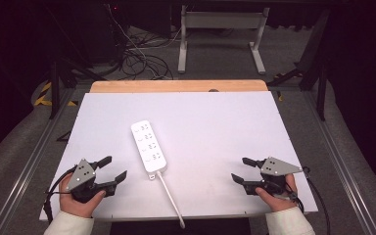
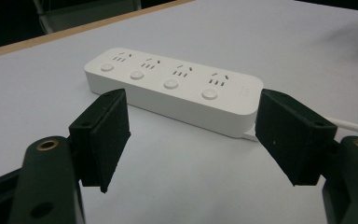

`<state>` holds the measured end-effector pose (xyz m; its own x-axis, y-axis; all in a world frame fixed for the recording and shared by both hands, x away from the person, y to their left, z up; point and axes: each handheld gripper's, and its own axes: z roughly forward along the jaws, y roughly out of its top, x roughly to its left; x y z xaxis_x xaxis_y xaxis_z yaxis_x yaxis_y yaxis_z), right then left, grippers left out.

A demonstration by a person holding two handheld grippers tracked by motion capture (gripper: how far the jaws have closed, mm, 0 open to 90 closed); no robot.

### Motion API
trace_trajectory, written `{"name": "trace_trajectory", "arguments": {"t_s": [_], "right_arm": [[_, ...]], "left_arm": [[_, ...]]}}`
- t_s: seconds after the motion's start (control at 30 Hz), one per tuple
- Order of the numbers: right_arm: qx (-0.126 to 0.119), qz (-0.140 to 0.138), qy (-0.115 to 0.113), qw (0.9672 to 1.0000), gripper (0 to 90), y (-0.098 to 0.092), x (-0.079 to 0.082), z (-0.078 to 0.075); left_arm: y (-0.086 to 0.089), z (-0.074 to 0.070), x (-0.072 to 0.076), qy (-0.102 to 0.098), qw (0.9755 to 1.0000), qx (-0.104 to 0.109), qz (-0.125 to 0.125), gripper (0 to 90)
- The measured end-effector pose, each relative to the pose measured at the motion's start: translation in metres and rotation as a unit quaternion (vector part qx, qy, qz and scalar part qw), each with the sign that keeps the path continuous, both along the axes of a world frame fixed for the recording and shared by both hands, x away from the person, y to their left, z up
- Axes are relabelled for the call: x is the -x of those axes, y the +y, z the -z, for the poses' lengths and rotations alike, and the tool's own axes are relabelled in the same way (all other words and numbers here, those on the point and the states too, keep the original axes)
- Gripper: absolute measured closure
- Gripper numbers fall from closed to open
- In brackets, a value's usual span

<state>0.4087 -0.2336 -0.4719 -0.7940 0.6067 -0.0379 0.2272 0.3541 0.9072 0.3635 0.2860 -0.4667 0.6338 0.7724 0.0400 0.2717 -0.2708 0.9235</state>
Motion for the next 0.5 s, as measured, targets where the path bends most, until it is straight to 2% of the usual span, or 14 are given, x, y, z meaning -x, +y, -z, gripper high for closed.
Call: {"name": "trace_trajectory", "arguments": {"t_s": [0.13, 0.27, 0.3, 0.47, 0.5], "right_arm": [[-0.002, 0.001, -0.001, 1.0000, 32.5, -0.0007, -0.0004, 0.0005], [-0.001, -0.001, -0.001, 1.0000, 33.2, 0.0001, 0.0000, 0.0007], [-0.001, -0.001, 0.000, 1.0000, 33.2, 0.0002, 0.0001, 0.0008], [0.000, -0.002, -0.001, 1.0000, 33.6, 0.0008, 0.0003, 0.0007], [0.001, -0.003, -0.001, 1.0000, 33.7, 0.0008, 0.0004, 0.0008]], "left_arm": [[-0.0011, -0.0013, 0.0007, 0.000, 1.0000, -0.007, 0.001, 26.3], [-0.0019, -0.0020, 0.0015, 0.000, 1.0000, -0.002, 0.001, 26.6], [-0.0012, -0.0034, 0.0019, -0.003, 1.0000, -0.010, 0.001, 26.6], [-0.0023, -0.0046, 0.0033, 0.000, 1.0000, -0.008, 0.000, 26.8], [-0.0018, -0.0052, 0.0031, -0.003, 0.9999, -0.013, 0.001, 26.9]]}}
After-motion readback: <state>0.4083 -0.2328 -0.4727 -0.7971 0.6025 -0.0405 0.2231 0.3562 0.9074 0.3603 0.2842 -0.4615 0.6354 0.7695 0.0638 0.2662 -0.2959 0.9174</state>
